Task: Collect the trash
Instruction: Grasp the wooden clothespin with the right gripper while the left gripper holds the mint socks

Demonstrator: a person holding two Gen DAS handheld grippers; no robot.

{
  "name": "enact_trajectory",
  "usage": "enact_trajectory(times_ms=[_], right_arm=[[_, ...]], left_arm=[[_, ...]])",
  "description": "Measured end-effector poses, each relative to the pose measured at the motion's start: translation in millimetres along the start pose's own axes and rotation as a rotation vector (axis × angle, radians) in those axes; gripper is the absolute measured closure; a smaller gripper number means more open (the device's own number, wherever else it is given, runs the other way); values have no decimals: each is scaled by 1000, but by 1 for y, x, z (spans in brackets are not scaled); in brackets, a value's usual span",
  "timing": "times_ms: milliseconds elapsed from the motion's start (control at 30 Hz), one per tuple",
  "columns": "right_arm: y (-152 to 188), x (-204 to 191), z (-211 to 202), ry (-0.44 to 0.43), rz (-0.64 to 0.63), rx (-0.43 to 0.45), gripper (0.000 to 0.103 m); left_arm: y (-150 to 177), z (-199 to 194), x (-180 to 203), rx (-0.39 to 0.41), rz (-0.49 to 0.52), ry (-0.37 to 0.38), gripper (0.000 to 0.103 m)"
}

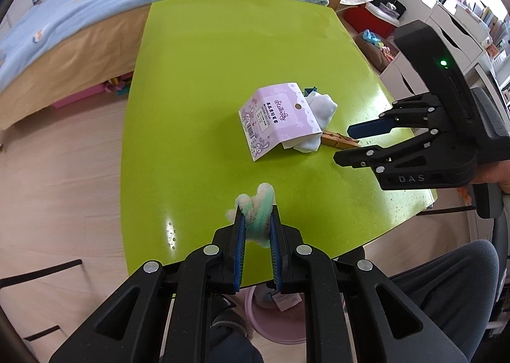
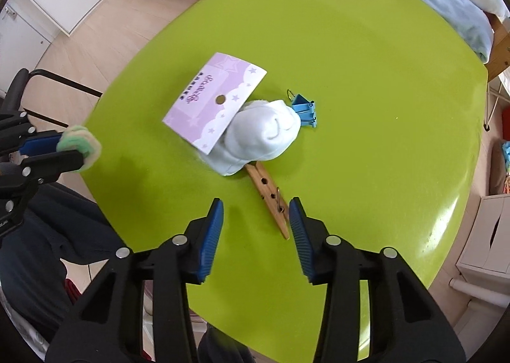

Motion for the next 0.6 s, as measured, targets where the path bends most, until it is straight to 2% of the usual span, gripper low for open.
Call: enact_trajectory(times_ms=[233,433,600], right_arm=[[-1,8,-1,22,8,4,77],[-3,13,-1,59,-8,22,78],[-4,17,4,62,-24,-1,78]], left_arm=[[2,-1,0,3,-1,1,89],[2,1,2,-4,3,2,89],[1,0,1,0,2,3,89]])
Point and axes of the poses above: each gripper's, at about its wrist camera, not at the fingertips, and z roughly the way its jaws point, x to its right, y to its underside, the point moved 8 cm from there along z, roughly the way its jaws point, and after that the axes turned 3 degrees about -y, right-handed, at the moved point
